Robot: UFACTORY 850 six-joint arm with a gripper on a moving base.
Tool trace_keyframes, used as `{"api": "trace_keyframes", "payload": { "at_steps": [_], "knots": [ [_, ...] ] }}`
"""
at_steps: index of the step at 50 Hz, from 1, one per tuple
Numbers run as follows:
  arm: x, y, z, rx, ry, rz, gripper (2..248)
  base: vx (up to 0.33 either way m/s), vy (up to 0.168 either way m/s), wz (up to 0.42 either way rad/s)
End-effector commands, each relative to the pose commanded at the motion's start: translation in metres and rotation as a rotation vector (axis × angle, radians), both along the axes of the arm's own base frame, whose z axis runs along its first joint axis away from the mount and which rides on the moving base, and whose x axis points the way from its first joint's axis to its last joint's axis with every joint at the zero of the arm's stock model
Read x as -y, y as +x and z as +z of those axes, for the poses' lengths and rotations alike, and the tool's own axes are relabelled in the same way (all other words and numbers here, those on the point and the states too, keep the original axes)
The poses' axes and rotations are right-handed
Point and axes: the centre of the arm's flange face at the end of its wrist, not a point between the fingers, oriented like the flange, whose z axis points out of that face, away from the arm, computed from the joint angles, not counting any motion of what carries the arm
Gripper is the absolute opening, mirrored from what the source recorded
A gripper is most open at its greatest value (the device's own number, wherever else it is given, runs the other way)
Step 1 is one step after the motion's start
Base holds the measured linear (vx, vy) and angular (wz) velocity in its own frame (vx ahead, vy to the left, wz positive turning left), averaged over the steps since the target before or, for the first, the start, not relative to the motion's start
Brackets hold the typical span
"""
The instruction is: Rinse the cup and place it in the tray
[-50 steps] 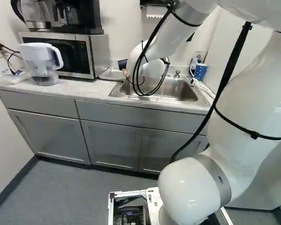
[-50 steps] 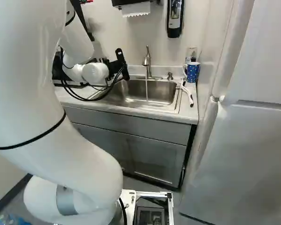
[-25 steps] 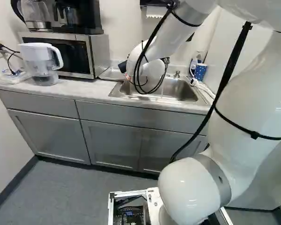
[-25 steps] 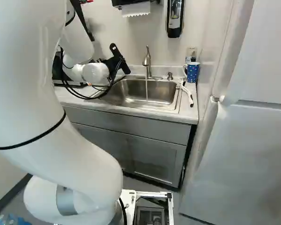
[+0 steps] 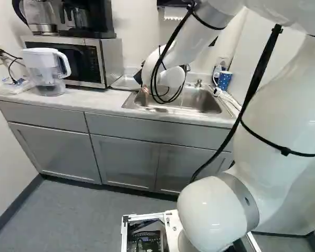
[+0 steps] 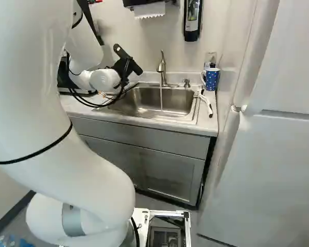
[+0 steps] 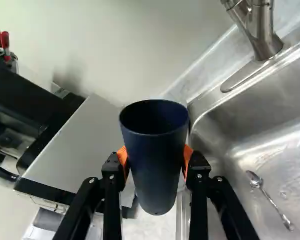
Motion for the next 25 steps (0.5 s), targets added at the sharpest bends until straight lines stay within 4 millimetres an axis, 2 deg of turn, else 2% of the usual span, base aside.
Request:
{"api": "trace_keyframes", "payload": {
  "at_steps": [25],
  "knots": [
    [0.0,0.0,0.0,0.051,-0.251,0.045,123,0.0,0.0,0.0]
  ]
}}
